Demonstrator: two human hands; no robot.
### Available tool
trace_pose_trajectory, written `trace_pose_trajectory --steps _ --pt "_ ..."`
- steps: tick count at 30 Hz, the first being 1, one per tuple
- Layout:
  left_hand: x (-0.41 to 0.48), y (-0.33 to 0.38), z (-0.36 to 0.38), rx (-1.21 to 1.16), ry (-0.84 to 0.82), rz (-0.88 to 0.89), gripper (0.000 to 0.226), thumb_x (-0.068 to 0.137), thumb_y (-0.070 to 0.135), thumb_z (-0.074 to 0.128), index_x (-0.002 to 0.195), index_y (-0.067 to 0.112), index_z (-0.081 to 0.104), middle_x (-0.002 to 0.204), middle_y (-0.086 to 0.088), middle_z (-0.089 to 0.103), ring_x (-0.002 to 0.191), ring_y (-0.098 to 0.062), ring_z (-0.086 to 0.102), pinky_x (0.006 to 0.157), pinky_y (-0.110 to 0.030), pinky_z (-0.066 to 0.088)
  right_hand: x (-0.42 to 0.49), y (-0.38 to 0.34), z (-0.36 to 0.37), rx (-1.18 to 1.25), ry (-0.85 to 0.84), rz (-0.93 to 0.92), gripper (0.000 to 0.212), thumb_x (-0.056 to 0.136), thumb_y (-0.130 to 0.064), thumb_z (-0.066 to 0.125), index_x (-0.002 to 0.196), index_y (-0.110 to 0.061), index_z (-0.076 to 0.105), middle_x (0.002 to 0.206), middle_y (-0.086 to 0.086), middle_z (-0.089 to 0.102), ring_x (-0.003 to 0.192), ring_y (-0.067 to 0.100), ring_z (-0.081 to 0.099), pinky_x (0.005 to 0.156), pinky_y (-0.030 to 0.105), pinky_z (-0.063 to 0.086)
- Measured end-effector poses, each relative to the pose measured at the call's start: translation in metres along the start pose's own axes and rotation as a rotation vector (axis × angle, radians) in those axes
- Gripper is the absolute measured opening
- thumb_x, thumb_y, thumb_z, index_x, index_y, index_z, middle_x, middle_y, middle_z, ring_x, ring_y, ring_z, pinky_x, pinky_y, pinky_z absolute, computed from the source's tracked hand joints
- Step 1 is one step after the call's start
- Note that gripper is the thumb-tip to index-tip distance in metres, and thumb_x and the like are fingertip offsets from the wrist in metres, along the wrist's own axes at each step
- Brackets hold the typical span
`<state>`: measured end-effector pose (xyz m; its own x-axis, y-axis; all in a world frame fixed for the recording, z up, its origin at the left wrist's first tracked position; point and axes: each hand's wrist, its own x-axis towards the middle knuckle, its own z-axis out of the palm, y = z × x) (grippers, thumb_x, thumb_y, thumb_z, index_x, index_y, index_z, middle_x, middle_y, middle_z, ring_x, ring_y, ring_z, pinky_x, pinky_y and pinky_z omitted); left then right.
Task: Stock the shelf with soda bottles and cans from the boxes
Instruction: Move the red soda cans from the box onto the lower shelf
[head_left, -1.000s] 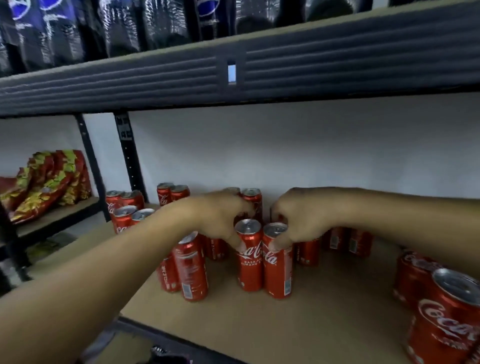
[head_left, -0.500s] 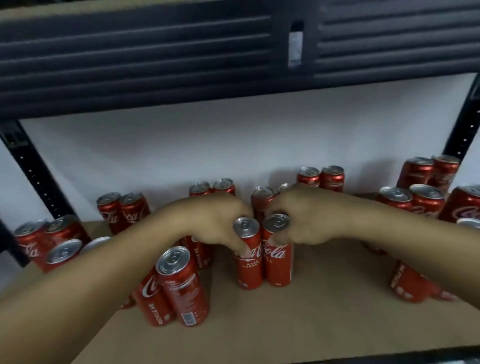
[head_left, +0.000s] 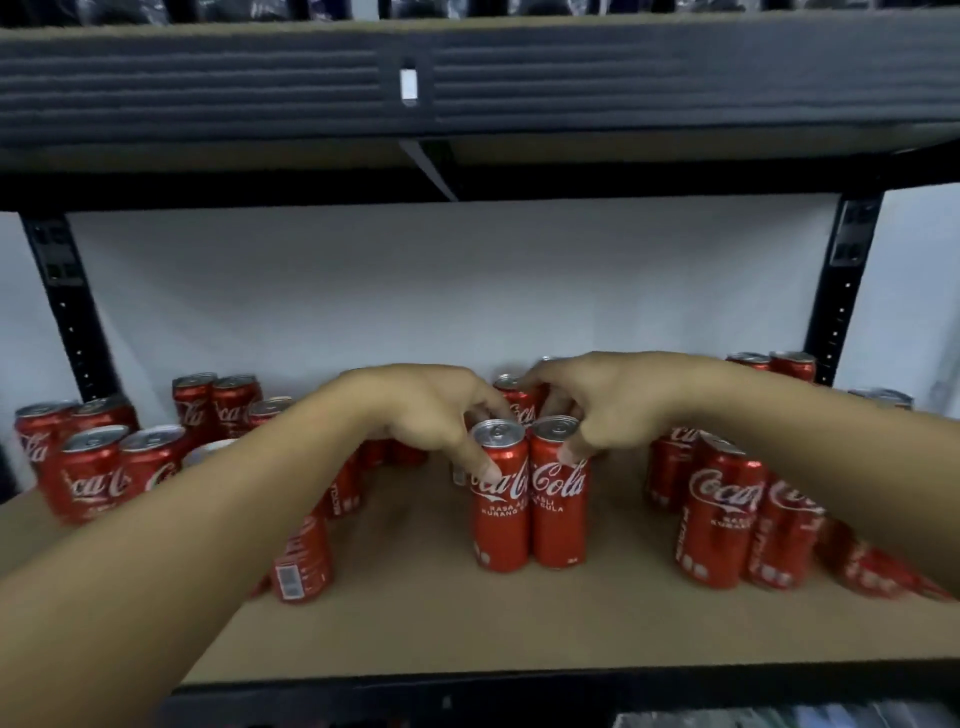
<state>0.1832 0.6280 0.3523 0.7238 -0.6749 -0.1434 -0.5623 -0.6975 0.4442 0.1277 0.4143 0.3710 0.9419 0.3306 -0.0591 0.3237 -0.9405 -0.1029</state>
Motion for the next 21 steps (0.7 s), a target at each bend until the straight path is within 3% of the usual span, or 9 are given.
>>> trace_pose_trajectory --steps 5,9,10,12,13,16,19,21 --pt "-0.009 0.022 0.017 -0.054 0.083 -0.076 0.057 0.082 0.018 0.085 0.134 0.027 0.062 0.120 0.013 0.073 0.110 -0.005 0.068 0.101 -0.031 0.054 -0.005 0.027 0.003 0.121 -0.060 -0.101 0.090 0.085 -0.014 0.078 0.152 -0.043 0.025 0.130 -0.020 0.062 0.113 0.016 0.065 0.093 0.045 0.058" --pt "-0.016 0.030 0.031 -0.019 0.182 -0.133 0.060 0.084 0.025 0.084 0.138 0.031 0.059 0.122 0.015 0.070 0.111 -0.007 0.066 0.099 -0.033 0.054 -0.012 0.032 0.009 0.192 -0.101 -0.143 0.094 0.085 -0.007 0.072 0.154 -0.045 0.021 0.149 -0.015 0.052 0.134 0.019 0.051 0.105 0.045 0.050" --pt "-0.018 0.032 0.033 -0.019 0.195 -0.136 0.060 0.084 0.026 0.083 0.138 0.032 0.059 0.117 0.017 0.071 0.105 -0.005 0.066 0.091 -0.027 0.055 -0.013 0.032 0.012 0.207 -0.087 -0.142 0.094 0.085 -0.012 0.075 0.155 -0.042 0.021 0.153 -0.011 0.048 0.137 0.019 0.048 0.108 0.044 0.048" --pt "-0.023 0.036 0.035 -0.037 0.198 -0.139 0.061 0.084 0.028 0.083 0.140 0.033 0.057 0.107 0.021 0.069 0.088 0.004 0.066 0.071 -0.012 0.050 -0.016 0.027 0.016 0.156 0.001 -0.132 0.096 0.078 -0.041 0.082 0.155 -0.037 0.025 0.154 -0.007 0.046 0.137 0.019 0.047 0.110 0.043 0.045" --pt "-0.024 0.038 0.034 -0.033 0.198 -0.143 0.064 0.084 0.032 0.083 0.141 0.033 0.055 0.108 0.021 0.068 0.085 0.005 0.067 0.068 -0.010 0.049 -0.017 0.025 0.018 0.089 0.062 -0.115 0.096 0.074 -0.056 0.081 0.152 -0.033 0.029 0.149 -0.006 0.051 0.133 0.019 0.051 0.108 0.043 0.046" --pt "-0.025 0.042 0.030 0.032 0.187 -0.170 0.070 0.084 0.039 0.083 0.145 0.034 0.049 0.118 0.014 0.067 0.092 -0.007 0.072 0.081 -0.023 0.057 -0.020 0.022 0.021 -0.045 0.193 -0.081 0.087 0.077 -0.064 0.076 0.146 -0.027 0.038 0.133 -0.002 0.060 0.117 0.022 0.059 0.098 0.042 0.052" --pt "-0.021 0.042 0.028 0.175 0.223 -0.149 0.063 0.077 0.039 0.087 0.132 0.033 0.059 0.108 0.013 0.071 0.089 -0.008 0.072 0.086 -0.034 0.059 -0.023 0.022 0.017 -0.023 0.157 -0.113 0.082 0.082 -0.048 0.079 0.149 -0.032 0.035 0.129 -0.007 0.060 0.112 0.017 0.059 0.097 0.039 0.052" --pt "-0.019 0.045 0.029 0.195 0.267 -0.164 0.061 0.071 0.049 0.089 0.122 0.031 0.063 0.099 0.010 0.073 0.079 -0.009 0.074 0.082 -0.036 0.061 -0.028 0.022 0.013 0.005 0.108 -0.120 0.083 0.084 -0.035 0.080 0.151 -0.033 0.032 0.128 -0.012 0.058 0.111 0.014 0.059 0.098 0.037 0.052"
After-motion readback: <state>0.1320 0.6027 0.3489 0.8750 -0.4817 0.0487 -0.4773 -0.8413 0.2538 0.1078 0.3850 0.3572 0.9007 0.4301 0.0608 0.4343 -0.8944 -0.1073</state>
